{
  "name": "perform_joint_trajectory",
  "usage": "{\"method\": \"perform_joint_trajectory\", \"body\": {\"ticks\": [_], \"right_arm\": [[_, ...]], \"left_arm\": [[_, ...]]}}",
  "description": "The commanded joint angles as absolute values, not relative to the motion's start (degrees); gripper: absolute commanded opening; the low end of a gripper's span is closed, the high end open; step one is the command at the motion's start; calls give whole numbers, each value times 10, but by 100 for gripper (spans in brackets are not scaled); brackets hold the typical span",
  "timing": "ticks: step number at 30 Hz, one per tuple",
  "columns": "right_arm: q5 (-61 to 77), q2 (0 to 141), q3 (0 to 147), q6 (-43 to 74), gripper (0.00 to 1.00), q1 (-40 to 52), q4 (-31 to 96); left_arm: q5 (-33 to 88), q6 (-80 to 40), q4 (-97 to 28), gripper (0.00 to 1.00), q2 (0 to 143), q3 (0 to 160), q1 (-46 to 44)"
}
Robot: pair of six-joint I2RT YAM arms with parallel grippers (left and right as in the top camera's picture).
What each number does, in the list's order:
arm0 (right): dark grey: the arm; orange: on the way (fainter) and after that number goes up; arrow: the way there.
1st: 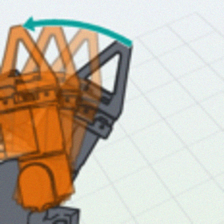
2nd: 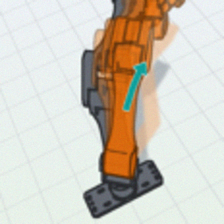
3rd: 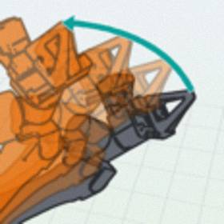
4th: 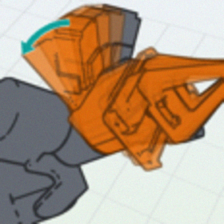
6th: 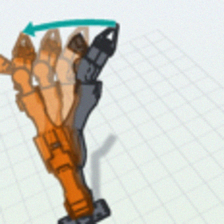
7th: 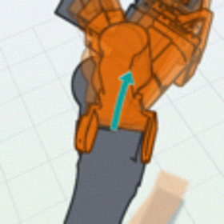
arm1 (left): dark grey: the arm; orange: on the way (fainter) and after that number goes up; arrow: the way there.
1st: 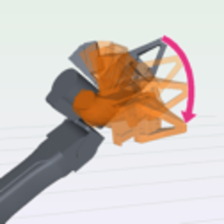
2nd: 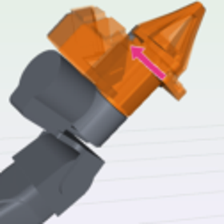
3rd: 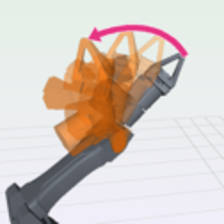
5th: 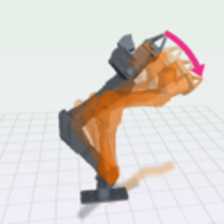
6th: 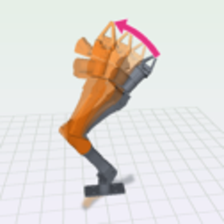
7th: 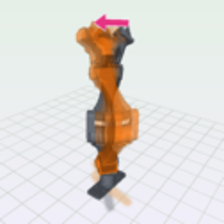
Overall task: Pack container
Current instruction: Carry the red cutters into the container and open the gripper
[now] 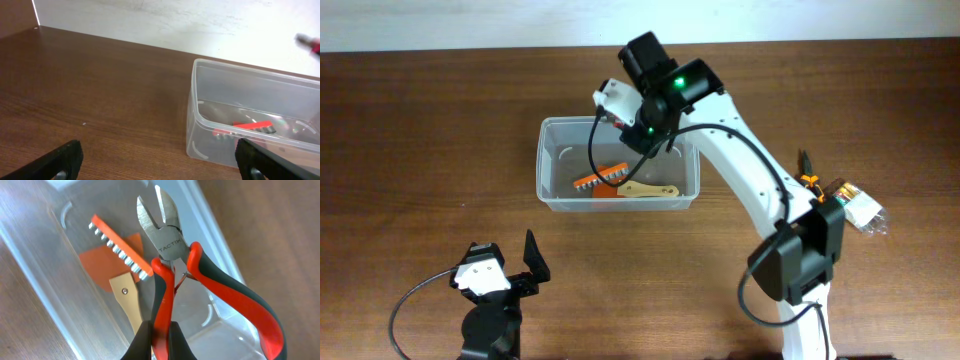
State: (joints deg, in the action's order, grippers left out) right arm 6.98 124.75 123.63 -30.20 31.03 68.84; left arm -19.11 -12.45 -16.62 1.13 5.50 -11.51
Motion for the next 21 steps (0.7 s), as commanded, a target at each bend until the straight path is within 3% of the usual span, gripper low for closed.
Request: {"method": "perform_joint_trajectory", "body": {"ticks": [1,7,8,10,13,16,21], "right_arm": [[75,1286,1211,-311,4,312,681],[106,1304,1204,-311,4,312,679],[106,1306,1204,-311,12,312,679],[106,1307,1204,-311,45,312,679],[104,1306,1205,-311,69,312,678],[90,1301,1218,-305,76,309,687],[-40,1270,1274,-170,83,279,746]], "left_arm": [[-193,-119,-167,99,8,53,-117],[-193,-119,-167,99,8,53,-117],[-193,-119,-167,99,8,53,-117],[-193,-119,-167,99,8,53,-117],[-193,-119,-167,99,8,53,-117],[-193,-119,-167,99,8,53,-117],[-193,-119,-167,99,8,53,-117]]}}
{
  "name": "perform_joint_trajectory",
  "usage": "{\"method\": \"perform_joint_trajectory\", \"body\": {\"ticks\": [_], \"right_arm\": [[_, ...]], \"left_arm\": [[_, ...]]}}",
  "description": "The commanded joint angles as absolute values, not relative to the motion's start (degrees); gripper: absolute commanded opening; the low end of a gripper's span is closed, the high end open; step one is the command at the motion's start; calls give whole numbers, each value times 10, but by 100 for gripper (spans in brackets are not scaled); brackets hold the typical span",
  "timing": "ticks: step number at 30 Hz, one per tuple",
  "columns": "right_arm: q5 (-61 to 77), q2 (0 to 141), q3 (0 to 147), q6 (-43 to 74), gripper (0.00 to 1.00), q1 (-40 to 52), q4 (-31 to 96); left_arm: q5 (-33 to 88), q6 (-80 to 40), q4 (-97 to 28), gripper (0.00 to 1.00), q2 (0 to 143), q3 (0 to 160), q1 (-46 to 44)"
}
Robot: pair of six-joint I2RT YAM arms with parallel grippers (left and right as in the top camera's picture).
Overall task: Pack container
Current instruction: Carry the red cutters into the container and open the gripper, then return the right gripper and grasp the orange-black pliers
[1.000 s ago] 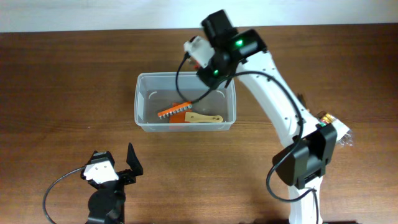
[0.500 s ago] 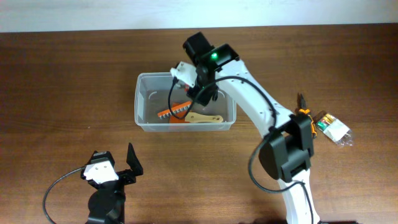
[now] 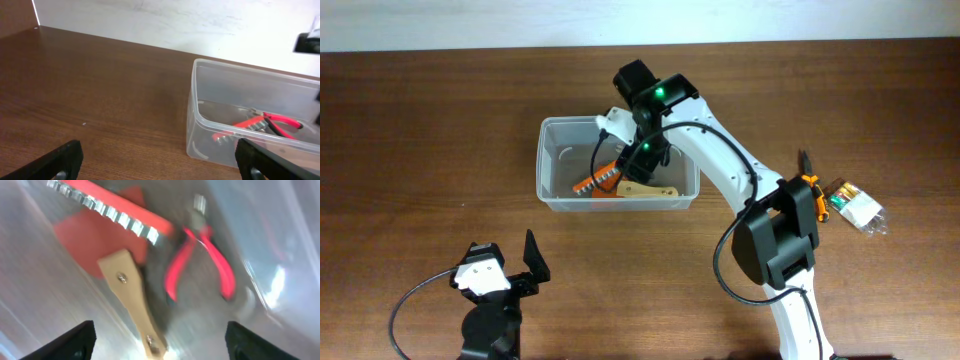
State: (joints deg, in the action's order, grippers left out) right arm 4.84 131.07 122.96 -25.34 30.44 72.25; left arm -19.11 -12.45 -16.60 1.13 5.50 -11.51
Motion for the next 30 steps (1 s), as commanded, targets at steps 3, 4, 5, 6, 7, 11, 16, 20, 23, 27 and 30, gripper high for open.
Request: {"method": "perform_joint_trajectory", "body": {"ticks": [3,4,5,6,7,11,16,20,23,27,30], "right_arm": [[-93,1255,1319,-103,83,235,822],[-96,1251,1331,-80,83,217,848],[-95,1246,1343,-58,83,196,873],[-95,1241,1351,-44,83,175,893],[-95,1236,1355,-39,84,153,907],[-94,1224,1355,-39,85,74,946],[-61,1224,1341,-40,87,-16,971],[-56,1224,1310,-53,87,-69,969],[-12,1224,1276,-88,82,-100,964],[22,1224,1212,-87,78,-124,949],[34,1224,1155,-80,73,-128,934]], "left_arm": [[-193,-119,-167,99,8,53,-117],[-193,-119,-167,99,8,53,-117],[-193,-119,-167,99,8,53,-117],[-193,-119,-167,99,8,53,-117],[-193,-119,-167,99,8,53,-117],[-193,-119,-167,99,8,53,-117],[-193,-119,-167,99,8,53,-117],[-193,-119,-167,99,8,53,-117],[-193,-119,-167,99,8,53,-117],[-193,-119,-167,99,8,53,-117],[-193,-119,-167,99,8,53,-117]]}}
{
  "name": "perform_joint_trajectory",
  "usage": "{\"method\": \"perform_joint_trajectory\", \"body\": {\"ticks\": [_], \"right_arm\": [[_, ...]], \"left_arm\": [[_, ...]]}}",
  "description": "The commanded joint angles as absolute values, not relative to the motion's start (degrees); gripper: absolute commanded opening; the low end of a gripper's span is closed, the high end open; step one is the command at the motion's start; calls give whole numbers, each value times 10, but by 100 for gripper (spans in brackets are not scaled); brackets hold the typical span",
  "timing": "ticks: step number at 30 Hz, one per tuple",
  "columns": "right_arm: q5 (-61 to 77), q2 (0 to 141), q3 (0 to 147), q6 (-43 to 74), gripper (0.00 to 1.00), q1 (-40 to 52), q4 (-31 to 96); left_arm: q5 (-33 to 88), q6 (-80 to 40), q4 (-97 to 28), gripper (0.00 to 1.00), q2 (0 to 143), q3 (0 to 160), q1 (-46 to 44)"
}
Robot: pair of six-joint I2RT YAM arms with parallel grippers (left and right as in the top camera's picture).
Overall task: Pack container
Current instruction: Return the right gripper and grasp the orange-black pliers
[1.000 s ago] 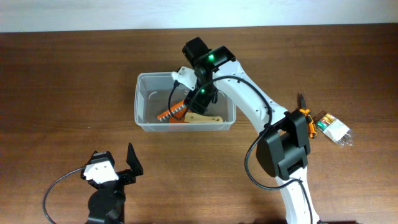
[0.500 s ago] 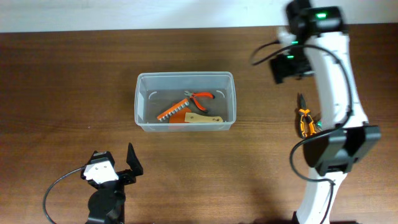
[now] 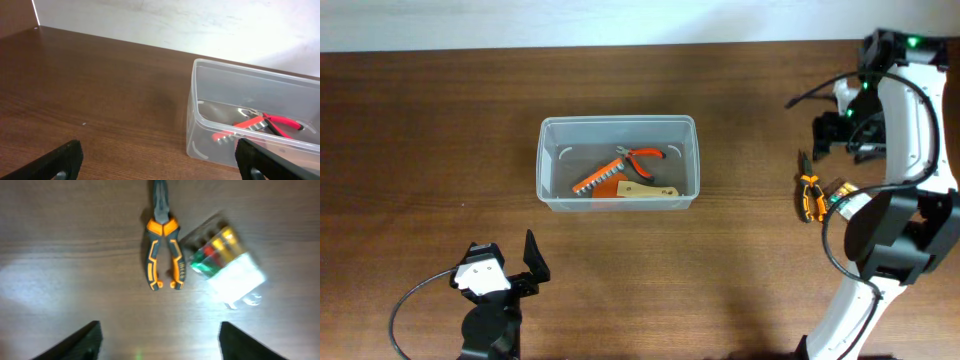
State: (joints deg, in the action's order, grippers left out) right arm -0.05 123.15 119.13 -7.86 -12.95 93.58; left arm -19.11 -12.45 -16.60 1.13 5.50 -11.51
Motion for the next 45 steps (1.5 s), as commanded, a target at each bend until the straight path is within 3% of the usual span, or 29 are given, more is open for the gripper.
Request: {"method": "perform_joint_trajectory", "body": {"ticks": [1,12,17,29,31,45], "right_arm": [[35,1224,1130,-74,72,-128,929],[34,1224,979,-71,68,-120,835],[35,1224,947,-77,60,-120,802],[59,1224,926,-112,55,-119,770],[58,1224,924,-118,50,-119,768],[53,1224,877,-122,49,-119,710]], "left_arm": [[-193,-119,-167,99,8,53,-117],[-193,-119,-167,99,8,53,-117],[-193,-119,-167,99,8,53,-117],[-193,-119,-167,99,8,53,-117],[-193,-119,-167,99,8,53,-117],[-193,-119,-167,99,8,53,-117]]}}
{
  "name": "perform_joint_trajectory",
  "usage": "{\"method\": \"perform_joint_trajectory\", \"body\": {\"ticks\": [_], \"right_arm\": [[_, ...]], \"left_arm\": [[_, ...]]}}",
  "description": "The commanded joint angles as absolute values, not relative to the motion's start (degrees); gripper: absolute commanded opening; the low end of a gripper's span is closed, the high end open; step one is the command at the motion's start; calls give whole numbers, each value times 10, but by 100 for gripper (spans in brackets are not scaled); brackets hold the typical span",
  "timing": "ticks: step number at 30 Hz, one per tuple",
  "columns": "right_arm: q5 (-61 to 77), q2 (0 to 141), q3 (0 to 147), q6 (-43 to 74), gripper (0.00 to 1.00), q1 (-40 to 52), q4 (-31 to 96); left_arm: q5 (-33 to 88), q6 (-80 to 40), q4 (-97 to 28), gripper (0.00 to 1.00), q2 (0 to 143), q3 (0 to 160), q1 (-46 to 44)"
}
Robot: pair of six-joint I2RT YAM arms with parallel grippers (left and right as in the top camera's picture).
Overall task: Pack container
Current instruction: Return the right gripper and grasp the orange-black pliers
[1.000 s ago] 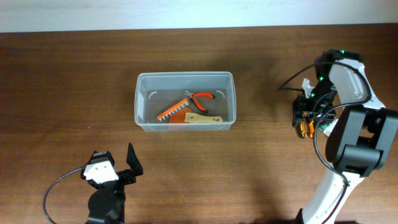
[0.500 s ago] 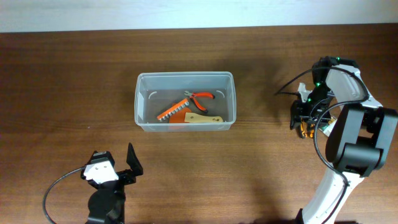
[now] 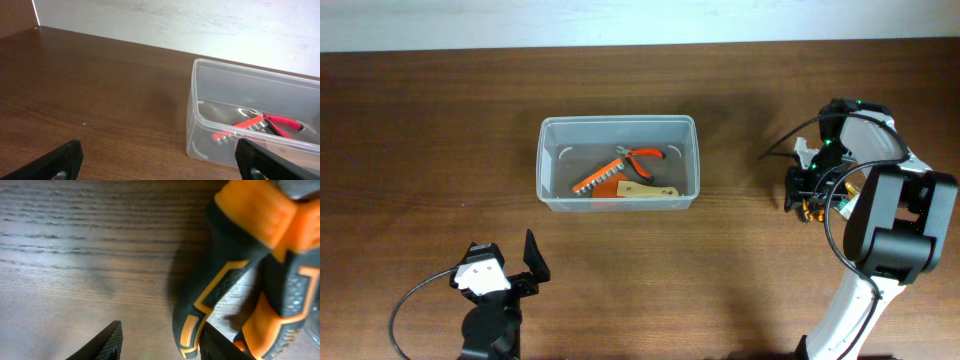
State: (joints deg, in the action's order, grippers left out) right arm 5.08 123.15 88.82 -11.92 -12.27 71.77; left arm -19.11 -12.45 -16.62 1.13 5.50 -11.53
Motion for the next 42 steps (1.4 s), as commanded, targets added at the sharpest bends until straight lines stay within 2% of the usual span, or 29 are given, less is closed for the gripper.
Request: {"method": "perform_joint_trajectory", "body": {"ticks": [1,3,7,26,31,36,40,42], "right_arm": [[54,1224,876,-122,48,-119,708],[54,1224,876,-122,44,-119,702],[54,1224,876,-119,25,-119,696],[53,1224,876,-115,24,-120,670],[51,1225,876,-95,27,-120,651],[51,1225,870,-85,17,-120,640],[39,1225,850,-63,21,-120,625],[39,1225,842,-63,19,-120,621]], "left_arm": [[-193,-119,-167,99,8,53,-117],[-193,-119,-167,99,8,53,-117],[-193,-119,-167,99,8,53,-117],[-193,-119,-167,99,8,53,-117],[-193,-119,-167,99,8,53,-117],[-193,-119,-167,99,8,53,-117],[-193,-119,-167,99,8,53,-117],[-193,-119,-167,99,8,53,-117]]}}
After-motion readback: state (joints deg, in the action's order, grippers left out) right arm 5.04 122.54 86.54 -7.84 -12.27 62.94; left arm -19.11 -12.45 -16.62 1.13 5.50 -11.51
